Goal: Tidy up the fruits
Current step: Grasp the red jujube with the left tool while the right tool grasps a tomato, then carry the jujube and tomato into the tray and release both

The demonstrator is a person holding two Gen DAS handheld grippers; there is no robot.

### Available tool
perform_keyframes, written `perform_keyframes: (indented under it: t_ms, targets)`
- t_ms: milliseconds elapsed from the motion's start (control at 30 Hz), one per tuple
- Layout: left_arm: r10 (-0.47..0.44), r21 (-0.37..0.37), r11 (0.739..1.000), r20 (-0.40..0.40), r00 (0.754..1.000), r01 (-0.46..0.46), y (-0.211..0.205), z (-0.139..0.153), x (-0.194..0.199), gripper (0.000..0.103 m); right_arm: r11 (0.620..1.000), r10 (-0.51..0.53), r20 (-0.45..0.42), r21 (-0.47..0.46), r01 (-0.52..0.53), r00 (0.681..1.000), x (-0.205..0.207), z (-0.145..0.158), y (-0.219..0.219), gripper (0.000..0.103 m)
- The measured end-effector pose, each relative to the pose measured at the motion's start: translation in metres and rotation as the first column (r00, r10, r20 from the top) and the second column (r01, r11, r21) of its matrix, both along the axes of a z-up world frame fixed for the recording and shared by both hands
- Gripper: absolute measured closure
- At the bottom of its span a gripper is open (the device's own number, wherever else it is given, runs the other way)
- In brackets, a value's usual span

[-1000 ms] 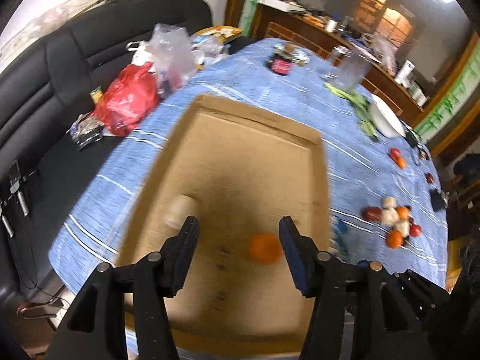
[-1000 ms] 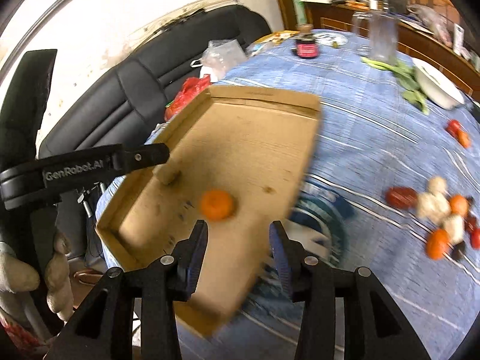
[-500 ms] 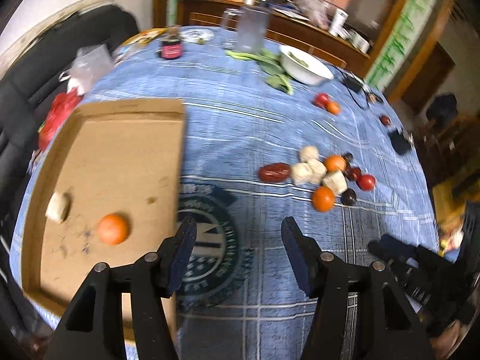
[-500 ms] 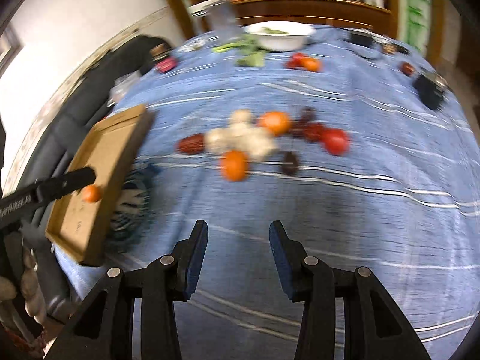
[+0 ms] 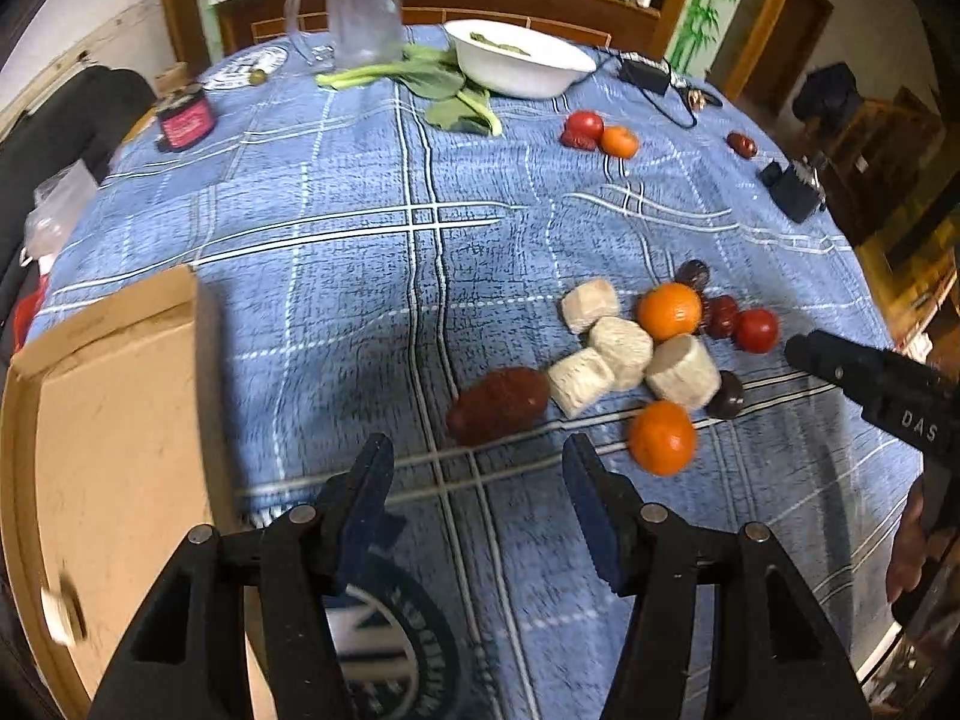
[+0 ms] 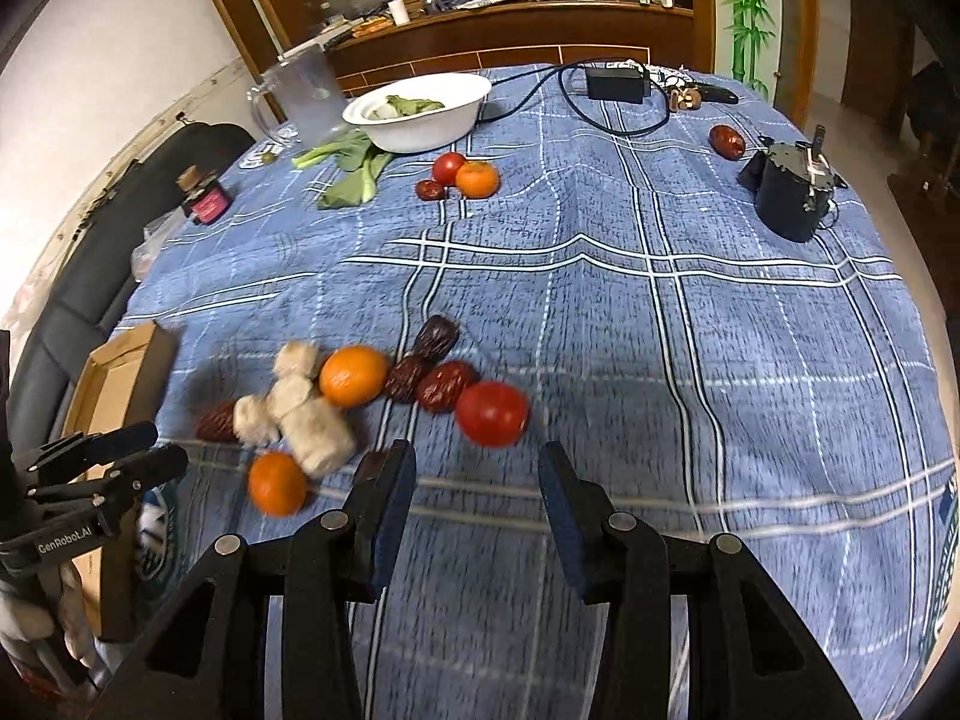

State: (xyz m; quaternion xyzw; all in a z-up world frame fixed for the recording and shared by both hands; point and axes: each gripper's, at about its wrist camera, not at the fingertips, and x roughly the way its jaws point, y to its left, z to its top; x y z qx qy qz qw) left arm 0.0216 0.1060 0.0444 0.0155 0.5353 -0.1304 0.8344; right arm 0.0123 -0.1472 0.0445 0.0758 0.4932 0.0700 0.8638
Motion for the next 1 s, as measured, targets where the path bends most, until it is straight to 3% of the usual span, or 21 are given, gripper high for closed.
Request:
perform_keyframes:
  t_ms: [333, 433, 533, 600, 1000]
  targets:
    - [-0.151, -0.012, 0.988, -0.021, 0.988, 0.151, -0.018, -0.017, 0.017, 0.047, 0.999, -0.019, -0.036, -0.043, 0.018, 0.999, 0.018, -0.021, 0.005, 0.058]
    - [-0.164, 0.0, 0.986, -0.039, 0.986, 0.164, -0.023, -0.024, 0.019, 0.058, 0.998, -0.022, -0.038, -0.059, 0.02, 0.999, 0.022, -0.025, 0.008, 0.061]
    - [-0.147, 0.022, 0.989, -0.031, 0.989, 0.147, -0.022, -0.025, 0.018, 0.071, 0.999, -0.023, -0.041, -0.048, 0.021, 0.999, 0.025, -0.028, 0.011, 0.069]
    - [-0.133, 0.0, 0.991, -0.035, 0.991, 0.133, -0.017, -0.024, 0.018, 0.074, 0.998, -0.029, -0.036, -0.049, 0.027, 0.999, 0.025, -0.028, 0.012, 0.069]
    - [-0.027, -0.081, 0.996, 0.006, 1.0, 0.027, 0.003, -0.002, -0.008, 0.074, 1.0, -0.019, 0.002, -0.011, 0.019, 1.0, -0.002, -0.006, 0.01, 0.07]
